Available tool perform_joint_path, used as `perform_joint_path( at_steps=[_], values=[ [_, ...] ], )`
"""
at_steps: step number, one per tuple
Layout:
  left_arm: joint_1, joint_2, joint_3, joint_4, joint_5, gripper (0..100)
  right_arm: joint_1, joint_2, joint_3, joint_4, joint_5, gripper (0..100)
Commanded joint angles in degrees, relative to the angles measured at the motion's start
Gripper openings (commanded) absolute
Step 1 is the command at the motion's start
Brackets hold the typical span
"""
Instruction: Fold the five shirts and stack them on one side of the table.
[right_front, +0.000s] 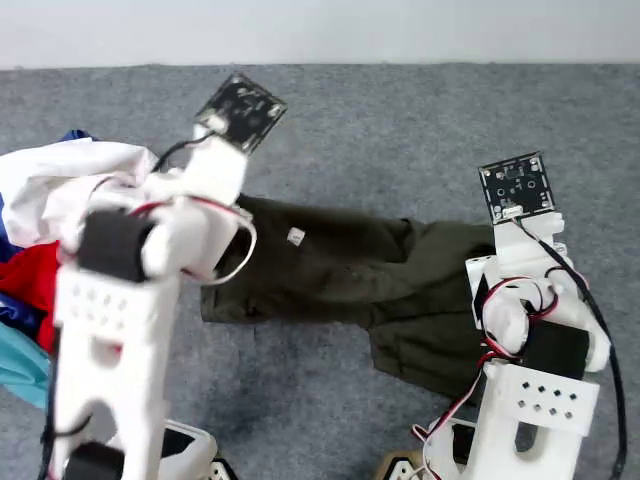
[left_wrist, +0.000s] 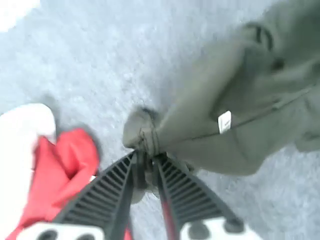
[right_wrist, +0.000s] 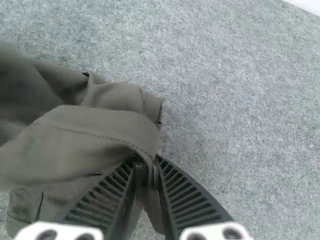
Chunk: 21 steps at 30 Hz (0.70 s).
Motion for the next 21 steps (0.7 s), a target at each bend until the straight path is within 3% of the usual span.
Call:
perform_joint_path(
  at_steps=[1,15,21],
  values=[
    [-0.88,-4.22,0.13,0.7,0.09,2,-0.22,-0.84,-0.35,0.31,-0.62,1.0],
    [-0.62,-2.37,4.35,0.7,-2.9,2,0.13,-6.46,0.53,0.4,-0.53,1.0],
    [-0.53,1.76,24.48,-2.37,-6.77,2,0.13,-7.34,2.81,0.4,-0.35,1.0]
  ],
)
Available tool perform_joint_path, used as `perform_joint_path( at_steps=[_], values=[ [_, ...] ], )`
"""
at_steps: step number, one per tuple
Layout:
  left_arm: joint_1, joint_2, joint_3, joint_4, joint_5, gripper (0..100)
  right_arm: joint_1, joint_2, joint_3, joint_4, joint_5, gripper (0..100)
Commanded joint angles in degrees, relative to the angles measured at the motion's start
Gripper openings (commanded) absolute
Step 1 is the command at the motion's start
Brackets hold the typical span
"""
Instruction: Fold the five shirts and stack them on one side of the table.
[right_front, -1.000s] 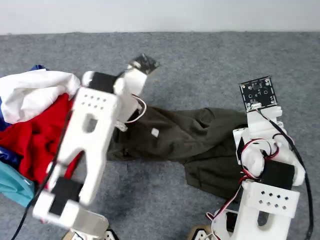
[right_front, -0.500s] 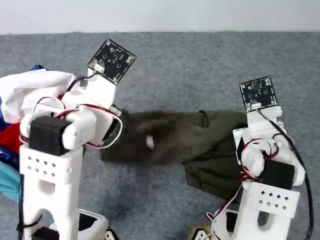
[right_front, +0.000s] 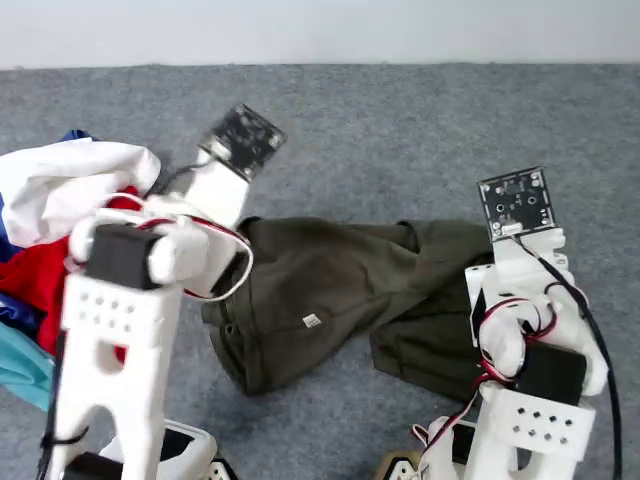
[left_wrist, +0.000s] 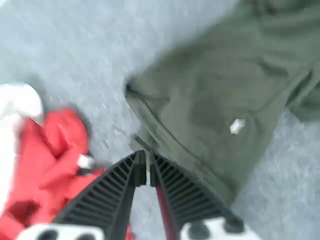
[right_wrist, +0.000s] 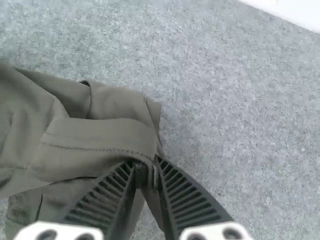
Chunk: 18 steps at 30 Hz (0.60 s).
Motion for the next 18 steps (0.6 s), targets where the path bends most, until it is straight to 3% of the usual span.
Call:
perform_joint_path(
  at_steps=[1,4,9,18],
  values=[
    [0.18,4.84,12.7,-2.64,-5.45,2,0.13,-1.01,-0.18,0.31,-0.35,1.0],
    [1.76,12.4,18.42,-5.89,-6.59,2,-0.04,-1.01,-0.18,0.31,-0.35,1.0],
    [3.25,26.2,16.57,-11.25,-6.51,2,0.13,-1.01,-0.18,0.31,-0.35,1.0],
    [3.52,40.53,7.69,-10.29,-6.33,2,0.13,-1.01,-0.18,0.31,-0.35,1.0]
  ],
)
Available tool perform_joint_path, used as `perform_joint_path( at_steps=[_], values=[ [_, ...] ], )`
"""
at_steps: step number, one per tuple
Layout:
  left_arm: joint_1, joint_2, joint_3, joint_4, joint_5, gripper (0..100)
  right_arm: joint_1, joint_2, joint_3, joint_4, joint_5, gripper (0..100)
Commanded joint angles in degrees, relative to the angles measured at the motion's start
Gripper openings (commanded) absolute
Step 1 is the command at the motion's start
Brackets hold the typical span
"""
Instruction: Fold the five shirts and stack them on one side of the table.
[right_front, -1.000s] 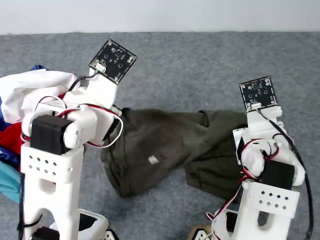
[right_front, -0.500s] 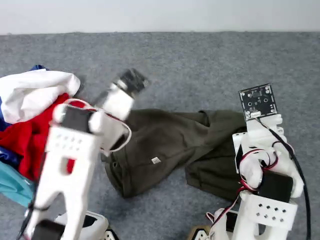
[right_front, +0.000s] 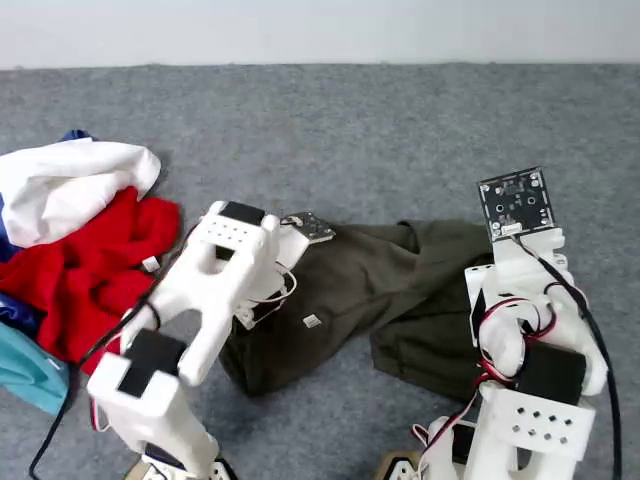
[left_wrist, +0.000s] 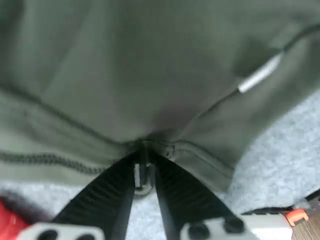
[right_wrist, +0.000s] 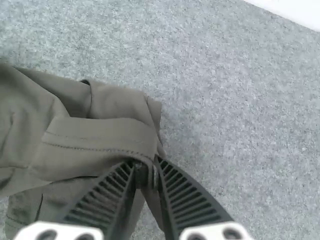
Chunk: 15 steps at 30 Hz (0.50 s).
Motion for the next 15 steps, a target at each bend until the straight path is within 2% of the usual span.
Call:
perform_joint_path(
  at_steps=[1,6,12,15],
  values=[
    [0.53,1.05,-2.68,0.79,-0.35,2,0.13,-1.01,-0.18,0.31,-0.35,1.0],
    [1.41,0.97,-2.86,2.9,-0.35,2,0.13,-1.01,-0.18,0.31,-0.35,1.0],
    [9.05,0.88,-2.95,5.98,-0.09,2,0.13,-1.01,-0.18,0.31,-0.35,1.0],
    [10.37,0.97,-4.35,5.71,3.52,2,0.13,-1.01,-0.18,0.4,-0.35,1.0]
  ],
)
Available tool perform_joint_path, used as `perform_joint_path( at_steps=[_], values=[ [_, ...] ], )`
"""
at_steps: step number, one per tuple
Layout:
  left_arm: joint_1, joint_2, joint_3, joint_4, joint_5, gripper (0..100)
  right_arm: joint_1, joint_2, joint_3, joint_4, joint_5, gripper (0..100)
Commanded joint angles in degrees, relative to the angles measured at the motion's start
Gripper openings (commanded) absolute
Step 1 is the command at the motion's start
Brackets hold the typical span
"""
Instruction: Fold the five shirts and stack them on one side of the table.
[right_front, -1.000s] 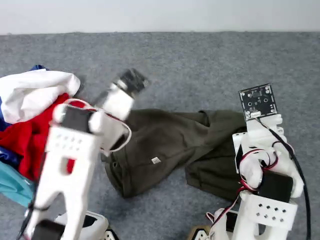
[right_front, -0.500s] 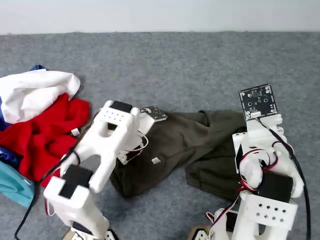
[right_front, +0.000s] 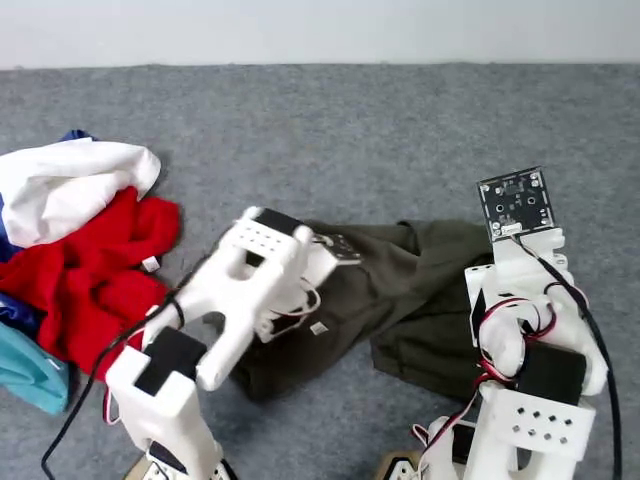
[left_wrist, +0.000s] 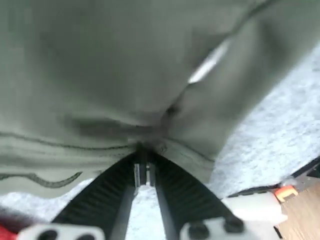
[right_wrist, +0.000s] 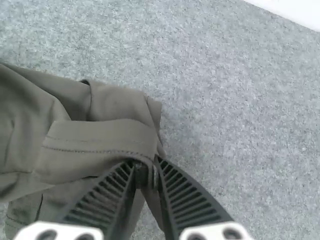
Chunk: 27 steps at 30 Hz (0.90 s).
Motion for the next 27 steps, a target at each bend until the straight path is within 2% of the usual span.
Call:
perform_joint_path(
  at_steps=[1,12,19,24,27],
  values=[
    [1.67,-0.26,-3.82,1.05,3.96,2,0.13,-1.01,-0.18,0.4,-0.35,1.0],
    [0.53,-0.26,-5.41,1.23,4.92,2,0.13,-1.1,-0.18,0.4,-0.35,1.0],
    [-3.6,0.26,-5.58,2.73,4.92,2,0.13,-1.19,-0.18,0.4,-0.35,1.0],
    [-3.16,0.0,-5.67,2.81,4.75,2,0.13,-1.19,-0.18,0.4,-0.35,1.0],
    [-3.43,0.18,-6.64,5.98,3.96,3,0.04,-1.19,-0.18,0.4,-0.35,1.0]
  ],
)
